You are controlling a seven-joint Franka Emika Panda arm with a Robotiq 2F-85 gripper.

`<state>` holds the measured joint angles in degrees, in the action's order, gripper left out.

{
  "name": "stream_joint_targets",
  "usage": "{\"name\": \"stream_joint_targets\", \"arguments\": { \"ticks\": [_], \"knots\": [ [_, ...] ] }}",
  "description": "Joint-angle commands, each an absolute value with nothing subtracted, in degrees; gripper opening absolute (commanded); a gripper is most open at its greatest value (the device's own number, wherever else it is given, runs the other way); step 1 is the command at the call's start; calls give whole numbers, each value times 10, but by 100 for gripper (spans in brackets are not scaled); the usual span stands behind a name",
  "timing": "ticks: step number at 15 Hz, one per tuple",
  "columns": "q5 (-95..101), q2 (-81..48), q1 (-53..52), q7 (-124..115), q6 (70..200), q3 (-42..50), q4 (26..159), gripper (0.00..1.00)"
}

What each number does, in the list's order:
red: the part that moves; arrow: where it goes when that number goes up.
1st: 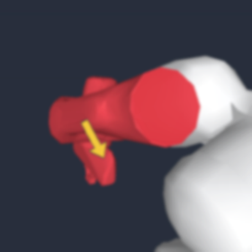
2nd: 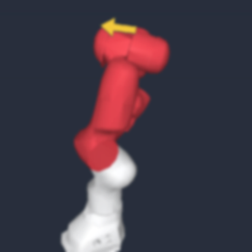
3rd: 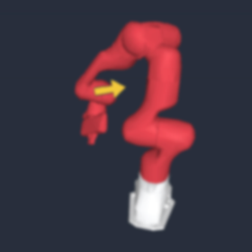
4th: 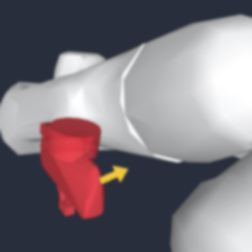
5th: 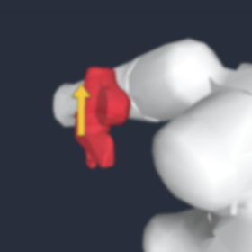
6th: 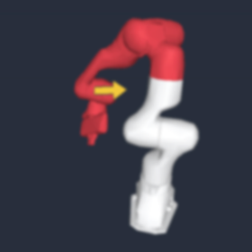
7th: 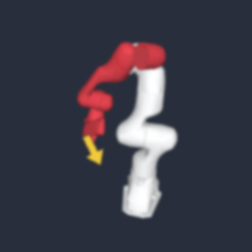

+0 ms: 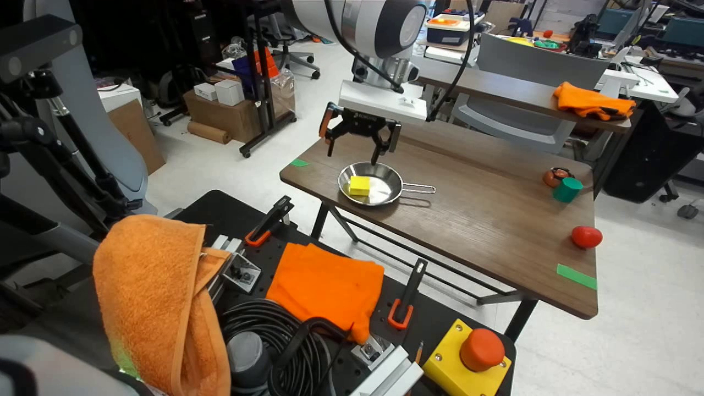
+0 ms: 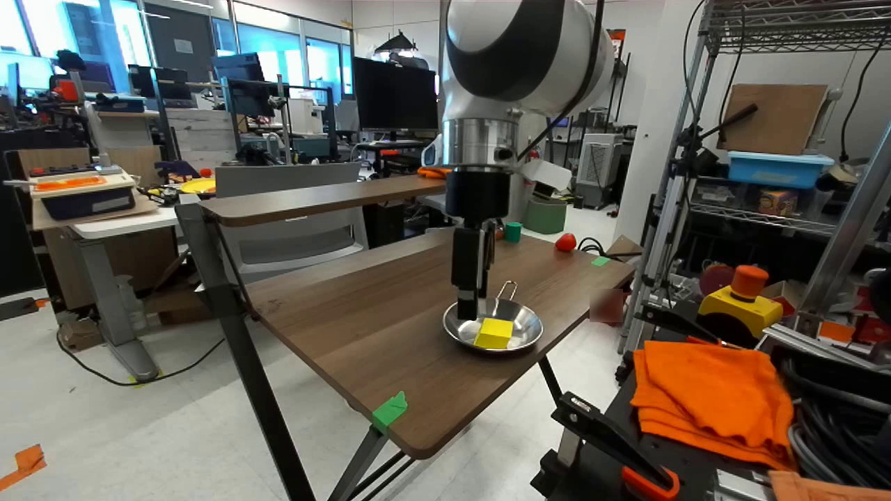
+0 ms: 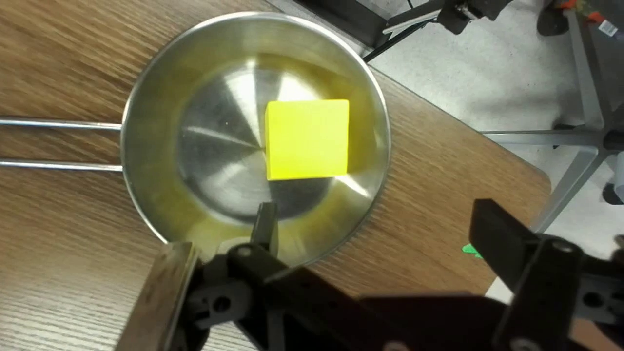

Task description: Put the yellow block on the silver pan then remove it from the pan

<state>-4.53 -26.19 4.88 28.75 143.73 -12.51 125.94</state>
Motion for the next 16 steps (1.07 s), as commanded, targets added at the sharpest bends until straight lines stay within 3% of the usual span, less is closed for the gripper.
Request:
{"name": "stream_joint_targets", "arguments": {
  "ticks": [1, 16],
  "knots": [
    [-35, -261, 44, 287, 1426, -113, 1261, 100],
    [112, -270, -14, 179, 1317, -38, 1246, 100]
  ]
}}
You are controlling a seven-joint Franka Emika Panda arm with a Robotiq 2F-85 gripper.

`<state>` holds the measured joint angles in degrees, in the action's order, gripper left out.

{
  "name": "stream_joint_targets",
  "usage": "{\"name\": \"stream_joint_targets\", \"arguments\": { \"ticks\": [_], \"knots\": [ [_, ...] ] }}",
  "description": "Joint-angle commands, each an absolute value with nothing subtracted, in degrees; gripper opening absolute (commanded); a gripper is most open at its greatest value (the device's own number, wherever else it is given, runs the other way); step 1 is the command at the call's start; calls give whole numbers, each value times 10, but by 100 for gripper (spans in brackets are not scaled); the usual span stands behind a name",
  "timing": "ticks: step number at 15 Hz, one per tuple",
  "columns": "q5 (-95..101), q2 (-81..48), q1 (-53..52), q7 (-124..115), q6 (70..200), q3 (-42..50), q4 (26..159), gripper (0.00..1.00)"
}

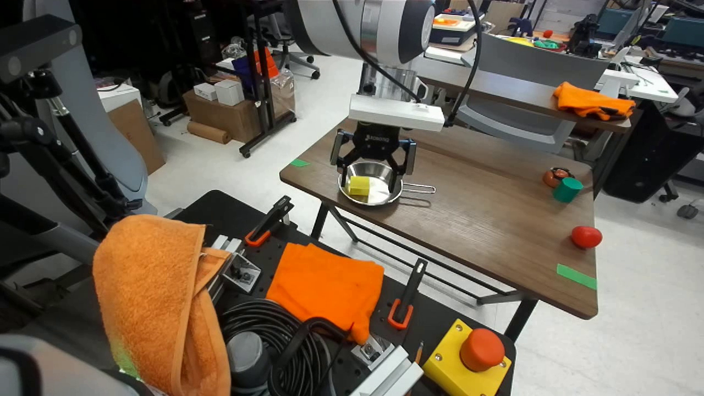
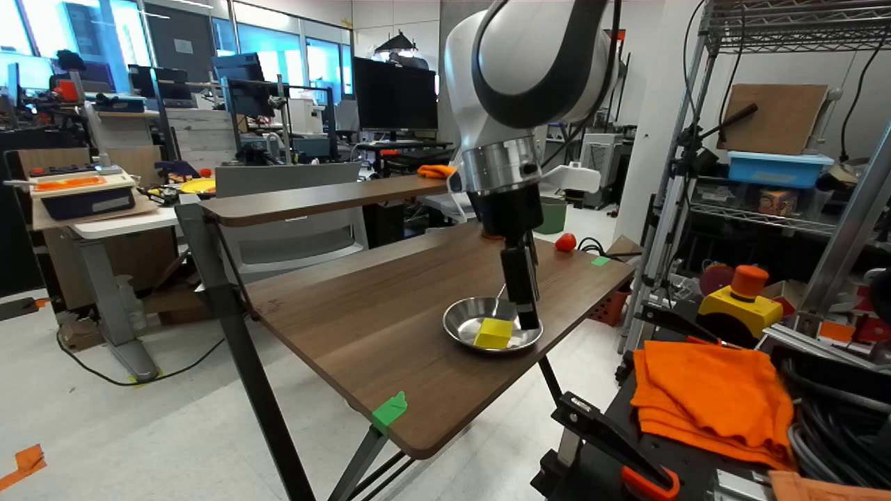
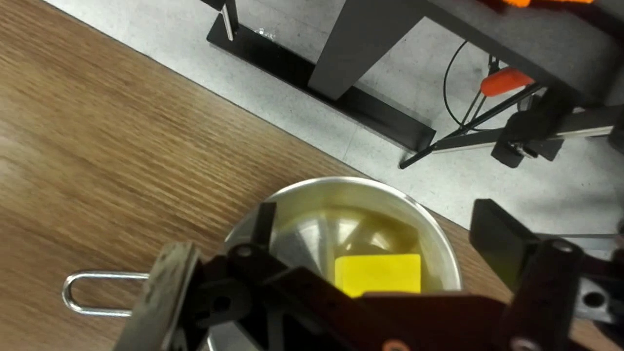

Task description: Put the yellow block on the silver pan then remove it from the pan

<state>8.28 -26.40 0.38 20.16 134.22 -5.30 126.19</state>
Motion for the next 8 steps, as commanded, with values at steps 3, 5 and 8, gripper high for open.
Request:
{"name": "stream_joint_targets", "arguments": {
  "ticks": [3, 5, 8],
  "knots": [
    [130, -268, -24, 161, 1329, -32, 1243, 100],
    [156, -259, -30, 156, 1371, -30, 1255, 100],
    [200, -248, -47, 133, 1414, -22, 1269, 100]
  ]
}}
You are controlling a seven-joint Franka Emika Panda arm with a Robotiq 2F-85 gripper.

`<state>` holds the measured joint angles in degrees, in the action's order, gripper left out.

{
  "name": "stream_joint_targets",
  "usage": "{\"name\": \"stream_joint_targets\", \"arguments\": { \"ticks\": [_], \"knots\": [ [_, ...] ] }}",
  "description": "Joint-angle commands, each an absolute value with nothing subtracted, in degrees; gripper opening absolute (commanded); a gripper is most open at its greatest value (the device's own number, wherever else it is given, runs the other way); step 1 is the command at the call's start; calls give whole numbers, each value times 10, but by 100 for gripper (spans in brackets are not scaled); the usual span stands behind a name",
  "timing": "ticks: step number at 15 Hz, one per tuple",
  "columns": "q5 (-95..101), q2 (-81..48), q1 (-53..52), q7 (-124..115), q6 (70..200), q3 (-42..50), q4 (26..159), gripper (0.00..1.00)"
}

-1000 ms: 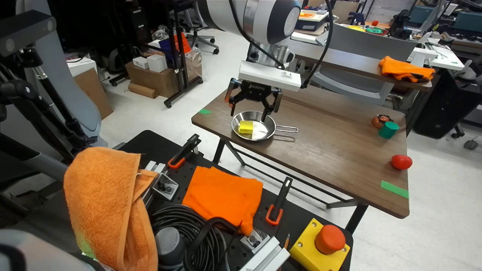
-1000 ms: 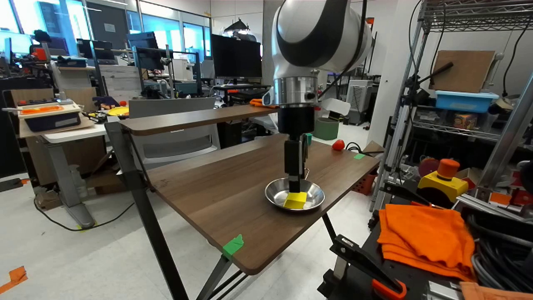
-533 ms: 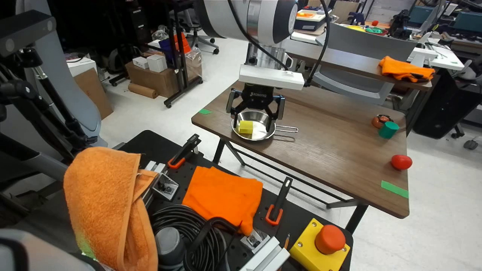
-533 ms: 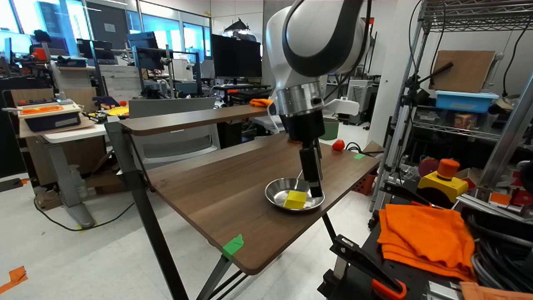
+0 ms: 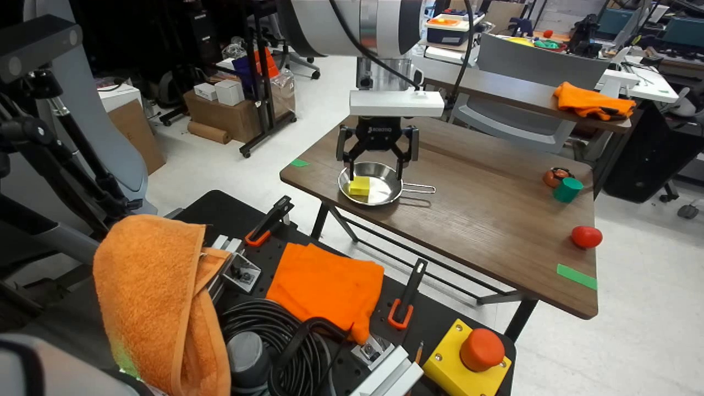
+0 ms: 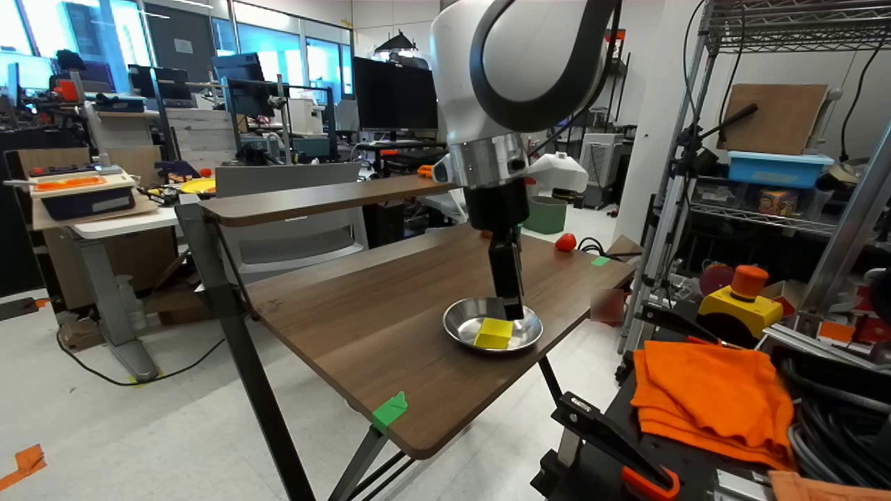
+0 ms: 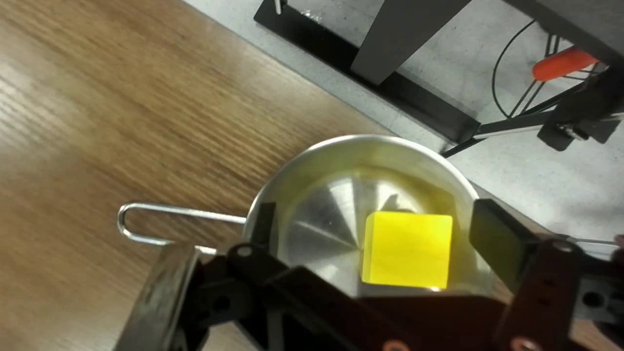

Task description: Put the yellow block on the silver pan then remove it from the pan

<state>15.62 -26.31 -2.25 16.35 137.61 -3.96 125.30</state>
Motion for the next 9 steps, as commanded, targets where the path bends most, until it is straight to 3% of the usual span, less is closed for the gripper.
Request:
{"name": "stream_joint_targets", "arguments": {
  "ticks": [1, 9],
  "knots": [
    [214, -244, -53, 121, 1427, -19, 1273, 100],
    [205, -204, -76, 79, 1443, -38, 1309, 100]
  ]
}}
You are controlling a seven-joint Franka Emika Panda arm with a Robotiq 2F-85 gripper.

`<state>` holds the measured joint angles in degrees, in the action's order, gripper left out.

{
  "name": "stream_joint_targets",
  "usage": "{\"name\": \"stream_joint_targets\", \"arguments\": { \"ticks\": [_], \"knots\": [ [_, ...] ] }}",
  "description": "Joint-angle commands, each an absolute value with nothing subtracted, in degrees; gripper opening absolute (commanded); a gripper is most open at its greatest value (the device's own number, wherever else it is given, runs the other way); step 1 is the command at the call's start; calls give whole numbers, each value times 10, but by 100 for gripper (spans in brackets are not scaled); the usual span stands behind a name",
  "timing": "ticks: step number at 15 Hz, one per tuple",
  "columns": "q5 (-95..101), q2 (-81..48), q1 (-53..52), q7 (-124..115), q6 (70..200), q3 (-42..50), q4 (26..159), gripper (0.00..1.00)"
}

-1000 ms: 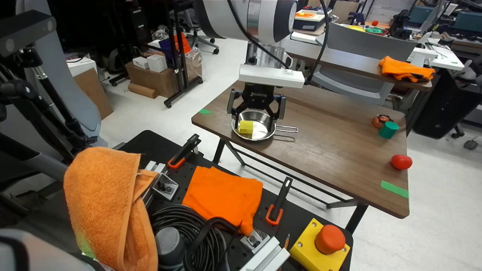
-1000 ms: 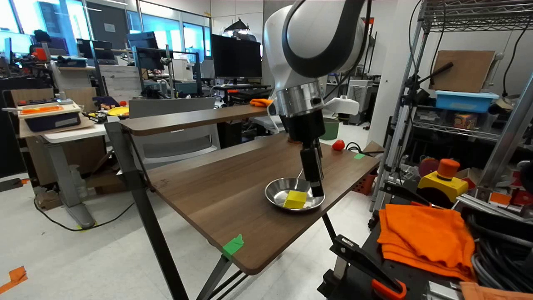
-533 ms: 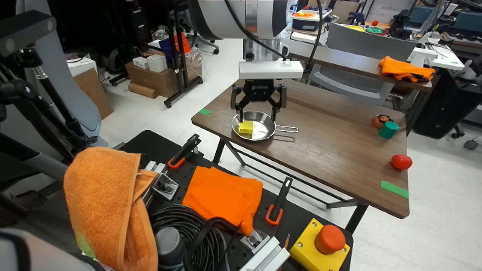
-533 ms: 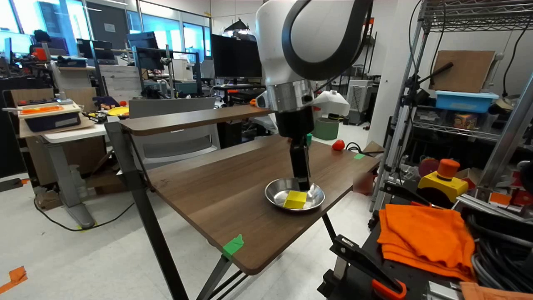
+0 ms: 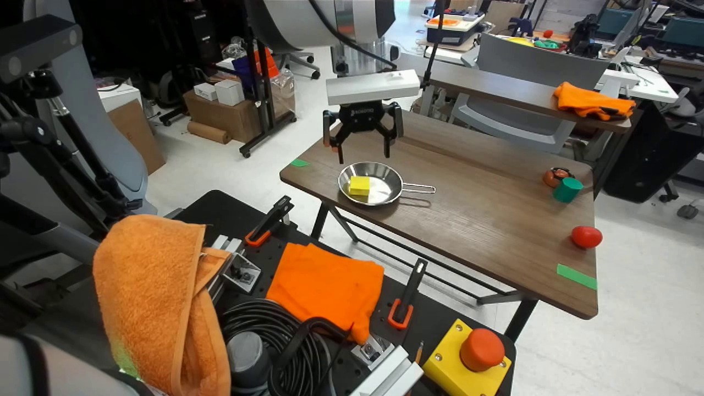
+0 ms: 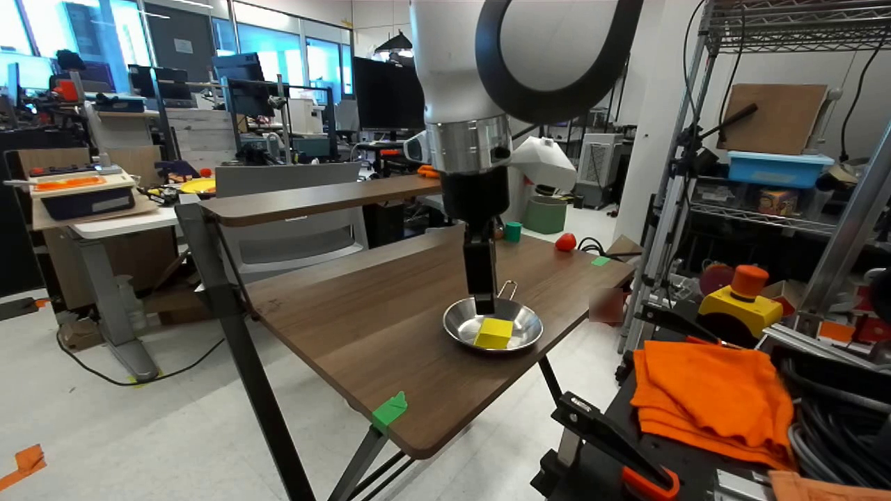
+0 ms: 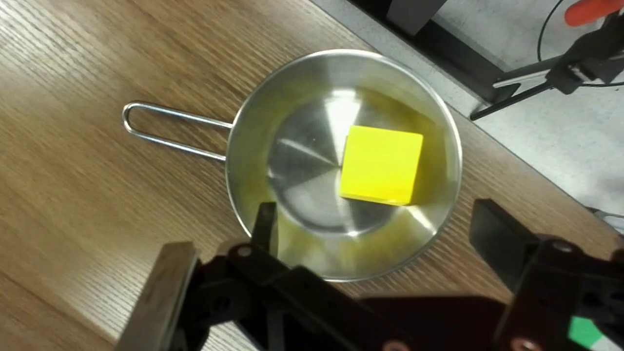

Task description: Put the yellow block on the silver pan then remove it from the pan

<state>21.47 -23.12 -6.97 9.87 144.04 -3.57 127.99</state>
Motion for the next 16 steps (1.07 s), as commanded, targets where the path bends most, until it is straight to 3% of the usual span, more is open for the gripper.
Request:
{"name": "stream_joint_targets", "arguments": {
  "ticks": [1, 16],
  "knots": [
    [205, -198, -79, 63, 1443, -35, 1315, 100],
    [242, -193, -102, -121, 1496, 6, 1334, 100]
  ]
}}
